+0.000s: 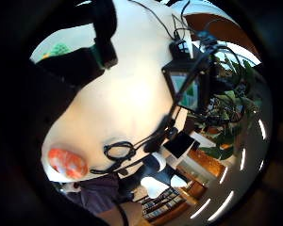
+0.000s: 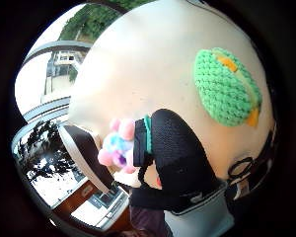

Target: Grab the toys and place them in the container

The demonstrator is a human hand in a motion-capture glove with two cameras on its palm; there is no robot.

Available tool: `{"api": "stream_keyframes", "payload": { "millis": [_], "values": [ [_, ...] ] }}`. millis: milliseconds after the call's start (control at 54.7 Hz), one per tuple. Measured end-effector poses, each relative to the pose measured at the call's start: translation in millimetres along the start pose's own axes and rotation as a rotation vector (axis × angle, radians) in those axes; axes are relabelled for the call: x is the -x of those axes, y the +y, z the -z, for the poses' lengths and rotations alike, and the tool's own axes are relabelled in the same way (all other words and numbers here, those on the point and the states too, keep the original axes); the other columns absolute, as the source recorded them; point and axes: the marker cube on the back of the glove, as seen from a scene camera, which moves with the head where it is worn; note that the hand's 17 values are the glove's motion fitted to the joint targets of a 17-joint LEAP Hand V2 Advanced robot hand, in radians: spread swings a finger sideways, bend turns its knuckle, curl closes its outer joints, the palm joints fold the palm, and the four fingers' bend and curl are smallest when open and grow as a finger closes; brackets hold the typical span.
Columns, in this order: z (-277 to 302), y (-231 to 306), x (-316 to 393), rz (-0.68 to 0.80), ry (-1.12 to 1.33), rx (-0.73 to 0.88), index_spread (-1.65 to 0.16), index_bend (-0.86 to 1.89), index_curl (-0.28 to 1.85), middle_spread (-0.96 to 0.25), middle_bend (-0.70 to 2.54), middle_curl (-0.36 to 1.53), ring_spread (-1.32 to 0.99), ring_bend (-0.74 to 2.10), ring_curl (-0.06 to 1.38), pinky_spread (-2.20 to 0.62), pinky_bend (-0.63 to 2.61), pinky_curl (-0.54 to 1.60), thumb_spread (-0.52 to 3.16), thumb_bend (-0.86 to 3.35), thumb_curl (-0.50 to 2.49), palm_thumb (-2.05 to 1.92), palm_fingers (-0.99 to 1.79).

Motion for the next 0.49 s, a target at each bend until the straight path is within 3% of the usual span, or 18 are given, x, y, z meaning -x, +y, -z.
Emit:
{"api": "stream_keyframes", "payload": {
  "millis": [128, 146, 220, 274, 384, 494],
  "values": [
    [-34, -16, -1, -0.053, -0.028, 0.040, -0.23, 0.03, 0.10, 0.02, 0.17, 0.23, 0.01, 0.81, 0.32, -0.01, 1.28, 0.46, 1.38, -0.04, 0.21, -0.06, -0.07],
    [-36, -17, -1, -0.059, -0.024, 0.014, -0.22, 0.02, 0.10, 0.03, 0.16, 0.23, 0.01, 0.78, 0.31, 0.00, 1.29, 0.46, 1.37, -0.05, 0.21, -0.07, -0.16],
    [-41, -20, 0, -0.076, 0.009, -0.157, -0.25, 0.04, 0.08, 0.02, 0.23, 0.26, -0.07, 1.03, 0.37, -0.12, 1.34, 0.46, 1.41, -0.01, 0.22, 0.00, 0.23],
    [-44, -20, 3, -0.064, 0.016, -0.240, -0.26, 0.03, 0.05, -0.03, 0.30, 0.28, -0.14, 1.17, 0.39, -0.23, 1.41, 0.43, 1.43, 0.01, 0.24, 0.03, 0.51],
    [-47, -16, 11, -0.021, -0.012, -0.318, -0.27, 0.13, 0.06, -0.15, 0.45, 0.35, -0.23, 1.27, 0.45, -0.30, 1.39, 0.44, 1.50, 0.08, 0.27, 0.16, 0.74],
    [-44, -8, 16, 0.010, -0.043, -0.256, -0.27, 0.21, 0.09, -0.23, 0.62, 0.43, -0.28, 1.31, 0.48, -0.33, 1.30, 0.43, 1.42, 0.20, 0.40, 0.47, 0.95]
  ]
}}
